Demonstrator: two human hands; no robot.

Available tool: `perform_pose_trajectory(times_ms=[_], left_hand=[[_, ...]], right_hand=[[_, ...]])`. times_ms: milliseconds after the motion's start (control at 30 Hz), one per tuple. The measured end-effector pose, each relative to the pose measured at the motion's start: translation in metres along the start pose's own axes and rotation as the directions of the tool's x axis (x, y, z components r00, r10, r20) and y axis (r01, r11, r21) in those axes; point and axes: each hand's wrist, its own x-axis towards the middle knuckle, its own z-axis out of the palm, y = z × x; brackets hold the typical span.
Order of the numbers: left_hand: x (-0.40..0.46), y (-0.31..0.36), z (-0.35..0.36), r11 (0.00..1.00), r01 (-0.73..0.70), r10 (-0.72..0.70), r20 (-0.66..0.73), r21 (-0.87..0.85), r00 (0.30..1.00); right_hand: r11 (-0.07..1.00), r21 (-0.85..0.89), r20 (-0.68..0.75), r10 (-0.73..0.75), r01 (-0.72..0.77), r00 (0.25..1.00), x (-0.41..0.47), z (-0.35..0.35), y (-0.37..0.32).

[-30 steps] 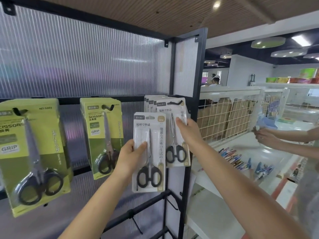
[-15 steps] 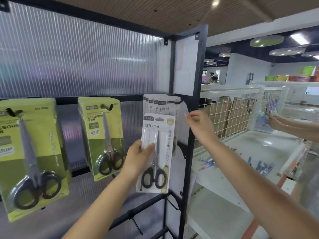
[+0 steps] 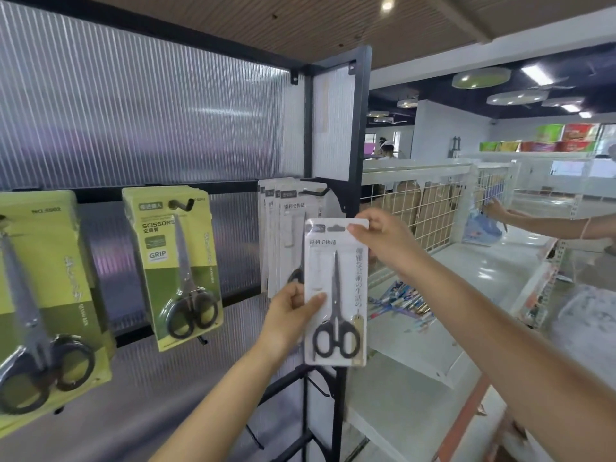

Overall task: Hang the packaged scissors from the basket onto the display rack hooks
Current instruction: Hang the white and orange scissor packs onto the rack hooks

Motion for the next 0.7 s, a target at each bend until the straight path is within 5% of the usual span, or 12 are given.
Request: perform_pose_trajectory(times_ms=[700], left_hand=[[0.031, 0.004, -0.009, 0.974, -0.124, 0.145, -0.102, 0.188, 0.984]], right_hand=[[0.996, -0.06, -0.087, -0.065, 0.06, 0.994, 0.06, -0.001, -0.022]])
